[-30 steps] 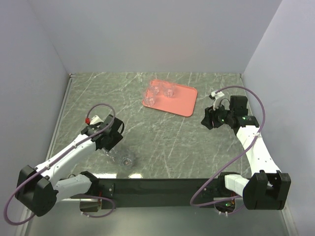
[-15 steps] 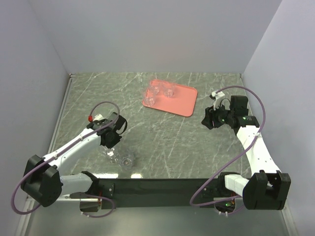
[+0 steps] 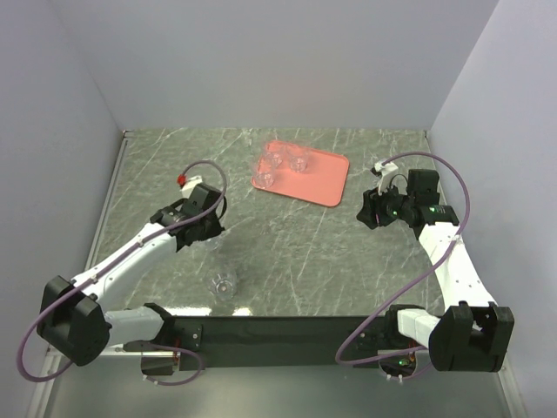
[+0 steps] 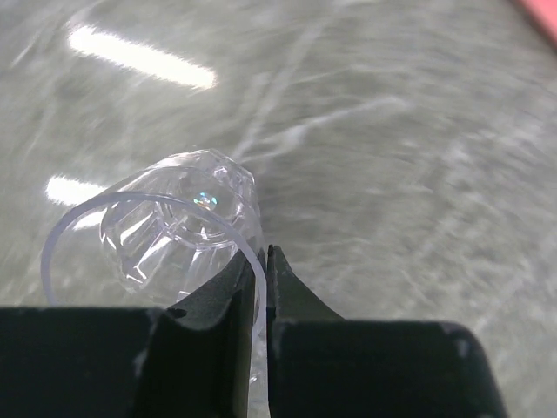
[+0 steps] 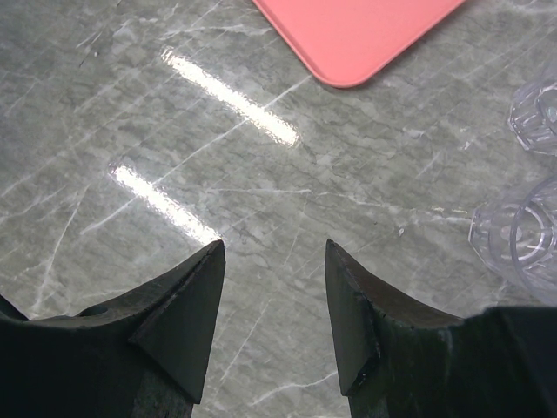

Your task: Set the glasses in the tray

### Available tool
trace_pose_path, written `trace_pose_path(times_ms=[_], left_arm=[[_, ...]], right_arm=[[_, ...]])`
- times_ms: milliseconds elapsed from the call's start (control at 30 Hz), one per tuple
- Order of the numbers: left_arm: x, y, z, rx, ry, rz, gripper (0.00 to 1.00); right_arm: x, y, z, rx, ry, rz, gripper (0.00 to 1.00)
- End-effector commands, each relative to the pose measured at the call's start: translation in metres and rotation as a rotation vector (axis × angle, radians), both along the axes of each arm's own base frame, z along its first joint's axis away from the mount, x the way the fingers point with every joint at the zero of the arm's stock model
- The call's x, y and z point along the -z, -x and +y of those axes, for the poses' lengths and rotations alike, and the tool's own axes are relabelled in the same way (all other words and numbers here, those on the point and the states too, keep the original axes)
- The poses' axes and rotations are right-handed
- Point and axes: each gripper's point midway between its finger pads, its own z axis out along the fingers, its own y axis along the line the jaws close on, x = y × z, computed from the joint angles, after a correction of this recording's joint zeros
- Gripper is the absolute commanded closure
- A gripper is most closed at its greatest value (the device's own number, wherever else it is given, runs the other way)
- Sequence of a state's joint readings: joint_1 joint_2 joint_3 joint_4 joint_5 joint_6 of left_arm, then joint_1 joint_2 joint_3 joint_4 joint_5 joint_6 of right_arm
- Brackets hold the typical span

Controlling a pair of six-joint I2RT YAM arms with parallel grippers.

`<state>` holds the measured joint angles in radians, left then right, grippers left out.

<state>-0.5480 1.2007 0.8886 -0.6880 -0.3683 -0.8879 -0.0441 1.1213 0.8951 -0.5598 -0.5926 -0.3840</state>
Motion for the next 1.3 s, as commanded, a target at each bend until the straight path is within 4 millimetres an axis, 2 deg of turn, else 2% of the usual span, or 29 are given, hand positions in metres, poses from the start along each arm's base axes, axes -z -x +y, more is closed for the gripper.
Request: trace_pose_path(times_ms=[0, 100, 133, 267, 300, 333, 367, 400, 433, 467, 500, 533, 567, 600, 633, 667, 700, 733, 767, 800, 833, 867, 933, 967, 1000, 1233, 1267], left_arm=[[-0.053, -0.036, -0.043, 0.291, 0.057, -0.2, 1.0], [-0.058, -0.043, -0.075, 0.482, 0.101, -0.22, 1.0], [-0.052, -0.045, -0.085, 0.547, 0.105, -0.201, 1.0], [-0.057, -0.061, -0.113, 0.688, 0.096, -0.229, 1.0], [-0.067, -0.069, -0.121, 0.712, 0.096, -0.257, 1.0], [-0.06, -0.074, -0.128, 0.756, 0.07, -0.247, 1.0], [-0.062, -0.075, -0.137, 0.793, 0.066, -0.253, 1.0], [-0.075, -0.083, -0.147, 0.818, 0.062, -0.288, 1.0], [-0.063, -0.09, -0.153, 0.847, 0.036, -0.264, 1.0], [-0.062, -0.092, -0.161, 0.869, 0.027, -0.259, 1.0], [-0.075, -0.1, -0.17, 0.884, 0.02, -0.283, 0.99], [-0.059, -0.106, -0.176, 0.904, -0.005, -0.248, 0.99], [-0.072, -0.113, -0.189, 0.92, -0.01, -0.28, 1.0], [-0.07, -0.117, -0.195, 0.927, -0.026, -0.276, 1.0], [-0.053, -0.121, -0.199, 0.945, -0.06, -0.235, 1.0], [-0.065, -0.126, -0.212, 0.96, -0.069, -0.268, 1.0], [-0.063, -0.128, -0.218, 0.969, -0.082, -0.264, 1.0], [-0.046, -0.13, -0.223, 0.987, -0.122, -0.225, 1.0], [-0.057, -0.137, -0.231, 0.99, -0.129, -0.255, 1.0], [-0.057, -0.138, -0.236, 1.005, -0.137, -0.255, 1.0], [-0.043, -0.145, -0.237, 1.004, -0.176, -0.236, 1.0], [-0.049, -0.149, -0.243, 1.01, -0.186, -0.251, 1.0], [-0.035, -0.155, -0.245, 1.024, -0.227, -0.234, 0.99], [-0.038, -0.16, -0.247, 1.026, -0.237, -0.248, 1.0], [-0.03, -0.164, -0.246, 1.048, -0.27, -0.245, 1.0], [-0.015, -0.183, -0.253, 1.061, -0.333, -0.265, 1.0], [-0.018, -0.187, -0.255, 1.057, -0.338, -0.278, 1.0]], right_arm=[[-0.008, -0.004, -0.001, -0.007, -0.001, -0.048, 0.43], [-0.008, -0.004, -0.001, -0.007, -0.002, -0.048, 0.43], [-0.008, -0.004, -0.001, -0.008, -0.002, -0.046, 0.43], [-0.007, -0.004, -0.001, -0.007, 0.0, -0.045, 0.43], [-0.006, -0.004, -0.001, -0.008, -0.001, -0.044, 0.43], [-0.006, -0.004, -0.001, -0.009, -0.002, -0.042, 0.43], [-0.006, -0.004, -0.001, -0.009, -0.001, -0.043, 0.43], [-0.005, -0.004, -0.001, -0.008, 0.0, -0.039, 0.43], [-0.004, -0.004, -0.002, -0.008, 0.002, -0.036, 0.43], [-0.004, -0.004, -0.001, -0.009, 0.001, -0.036, 0.43], [-0.004, -0.004, -0.002, -0.006, 0.003, -0.036, 0.43], [-0.004, -0.004, -0.001, -0.007, 0.002, -0.034, 0.43], [-0.004, -0.005, -0.001, -0.008, 0.003, -0.038, 0.43], [-0.004, -0.004, -0.002, -0.006, 0.003, -0.036, 0.43], [-0.004, -0.004, -0.002, -0.005, 0.004, -0.038, 0.43], [-0.005, -0.004, -0.002, -0.005, 0.003, -0.039, 0.43], [-0.005, -0.005, -0.003, -0.004, 0.005, -0.041, 0.43], [-0.004, -0.004, -0.002, -0.005, 0.003, -0.038, 0.43], [-0.004, -0.004, -0.002, -0.005, 0.003, -0.038, 0.43], [-0.004, -0.004, -0.002, -0.005, 0.003, -0.036, 0.43], [-0.004, -0.004, -0.002, -0.008, 0.003, -0.037, 0.43], [-0.004, -0.004, -0.002, -0.006, 0.004, -0.035, 0.43], [-0.004, -0.004, -0.002, -0.006, 0.004, -0.037, 0.43], [-0.004, -0.004, -0.002, -0.006, 0.004, -0.038, 0.43], [-0.005, -0.004, -0.002, -0.007, 0.001, -0.039, 0.43], [-0.005, -0.003, -0.001, -0.01, -0.002, -0.037, 0.43], [-0.005, -0.003, 0.0, -0.014, -0.002, -0.039, 0.43]])
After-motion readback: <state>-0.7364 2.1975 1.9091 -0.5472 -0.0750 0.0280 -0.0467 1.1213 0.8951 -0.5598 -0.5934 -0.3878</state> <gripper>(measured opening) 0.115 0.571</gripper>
